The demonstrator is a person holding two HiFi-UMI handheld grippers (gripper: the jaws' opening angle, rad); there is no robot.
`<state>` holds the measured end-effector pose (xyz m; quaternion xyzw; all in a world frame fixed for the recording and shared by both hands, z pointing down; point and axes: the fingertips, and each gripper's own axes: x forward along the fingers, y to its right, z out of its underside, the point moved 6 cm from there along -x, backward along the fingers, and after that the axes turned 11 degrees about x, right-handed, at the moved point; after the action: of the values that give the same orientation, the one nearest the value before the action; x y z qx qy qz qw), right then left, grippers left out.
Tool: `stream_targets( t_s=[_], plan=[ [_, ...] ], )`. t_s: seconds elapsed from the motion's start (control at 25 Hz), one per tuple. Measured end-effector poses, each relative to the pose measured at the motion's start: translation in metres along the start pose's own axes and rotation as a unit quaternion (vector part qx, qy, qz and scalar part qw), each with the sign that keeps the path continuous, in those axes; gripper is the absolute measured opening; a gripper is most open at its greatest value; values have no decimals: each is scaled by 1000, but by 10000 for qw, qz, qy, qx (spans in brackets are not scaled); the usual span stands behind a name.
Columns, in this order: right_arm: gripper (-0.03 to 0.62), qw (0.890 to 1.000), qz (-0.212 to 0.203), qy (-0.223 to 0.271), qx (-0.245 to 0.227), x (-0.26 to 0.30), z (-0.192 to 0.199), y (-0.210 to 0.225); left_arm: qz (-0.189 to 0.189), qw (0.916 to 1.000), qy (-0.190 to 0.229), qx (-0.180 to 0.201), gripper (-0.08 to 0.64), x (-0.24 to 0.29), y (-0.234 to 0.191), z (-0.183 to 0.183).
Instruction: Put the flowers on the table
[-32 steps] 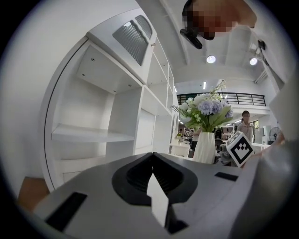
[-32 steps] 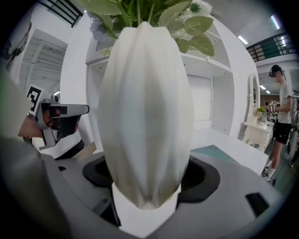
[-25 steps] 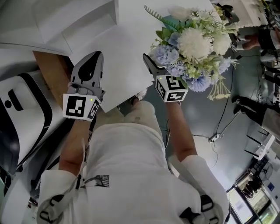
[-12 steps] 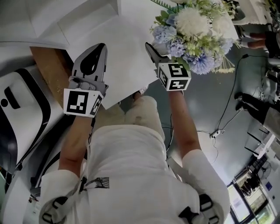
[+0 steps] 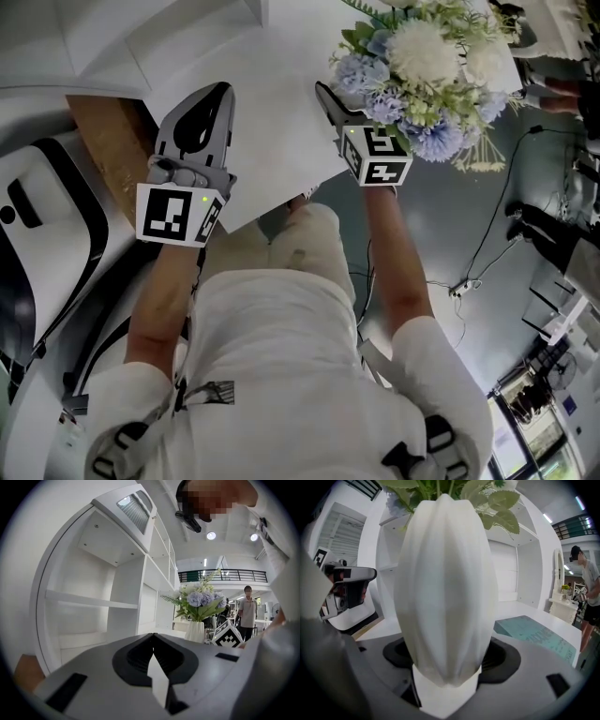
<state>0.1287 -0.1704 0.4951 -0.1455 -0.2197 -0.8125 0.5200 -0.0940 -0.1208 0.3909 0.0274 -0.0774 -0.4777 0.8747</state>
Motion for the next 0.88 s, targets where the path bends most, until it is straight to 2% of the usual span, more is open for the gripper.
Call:
stream_targets(
  t_s=[0.24,0.88],
  plan=[
    [390,9999,-124,-5,100,14,9,-1,-43,10000,-57,14,15,-1,-7,4],
    [391,9997,-173,174,-68,27,8,-7,-171,9998,-106,-28,15,-11,-11,9]
  ],
)
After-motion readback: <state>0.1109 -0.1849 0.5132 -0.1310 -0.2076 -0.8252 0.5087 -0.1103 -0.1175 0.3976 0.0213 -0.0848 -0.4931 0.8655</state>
